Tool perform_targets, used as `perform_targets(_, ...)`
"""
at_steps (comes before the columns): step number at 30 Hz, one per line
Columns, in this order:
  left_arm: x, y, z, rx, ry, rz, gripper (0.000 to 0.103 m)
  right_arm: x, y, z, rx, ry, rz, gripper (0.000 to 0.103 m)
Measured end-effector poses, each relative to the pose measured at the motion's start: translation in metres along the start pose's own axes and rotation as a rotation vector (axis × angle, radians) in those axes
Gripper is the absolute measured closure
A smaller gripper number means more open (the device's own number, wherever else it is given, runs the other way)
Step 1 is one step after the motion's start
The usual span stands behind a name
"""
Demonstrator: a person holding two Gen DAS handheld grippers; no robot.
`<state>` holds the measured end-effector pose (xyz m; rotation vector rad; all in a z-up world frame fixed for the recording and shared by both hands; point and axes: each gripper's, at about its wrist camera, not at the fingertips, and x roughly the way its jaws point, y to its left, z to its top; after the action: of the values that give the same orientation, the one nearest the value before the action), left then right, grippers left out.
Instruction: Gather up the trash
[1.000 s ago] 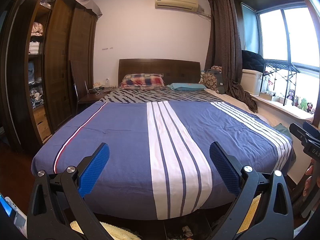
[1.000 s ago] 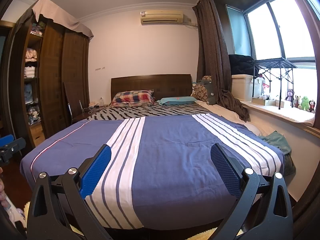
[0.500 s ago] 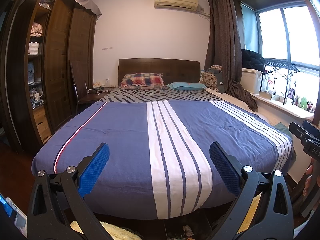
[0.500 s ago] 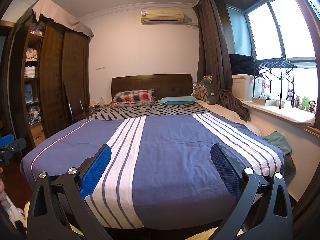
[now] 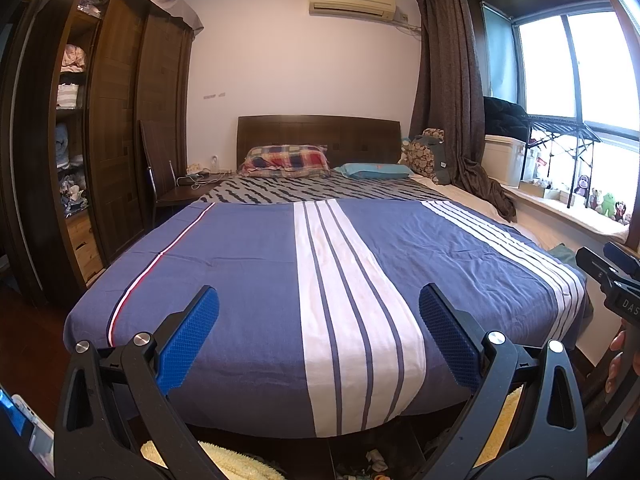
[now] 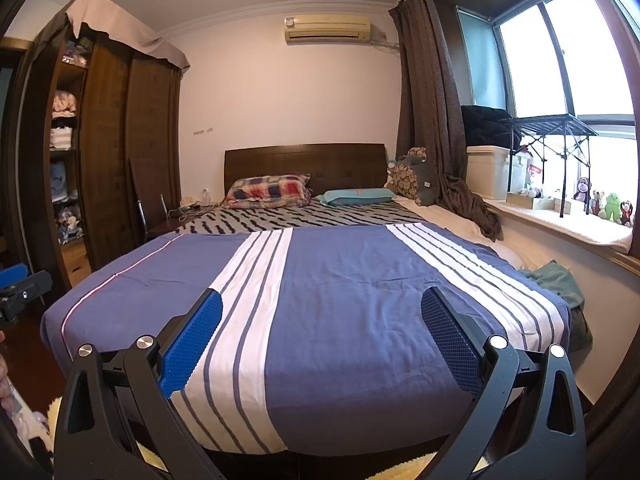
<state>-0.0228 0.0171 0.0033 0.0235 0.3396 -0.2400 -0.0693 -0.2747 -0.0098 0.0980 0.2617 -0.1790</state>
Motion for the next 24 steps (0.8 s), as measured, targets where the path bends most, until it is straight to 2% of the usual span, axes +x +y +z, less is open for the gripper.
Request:
perform_targets(10, 0.006, 0.006, -0.003, 0.004, 0.008, 0.047, 0.008, 0.001, 0.001, -0.001, -0.002, 0.006, -0.002, 0.003)
perform_targets(24, 0.009, 0.011, -0.001, -0.012, 0.014, 0.022, 0.008, 0.003, 0.005, -0.001, -0.005, 0.016, 0.0, 0.003)
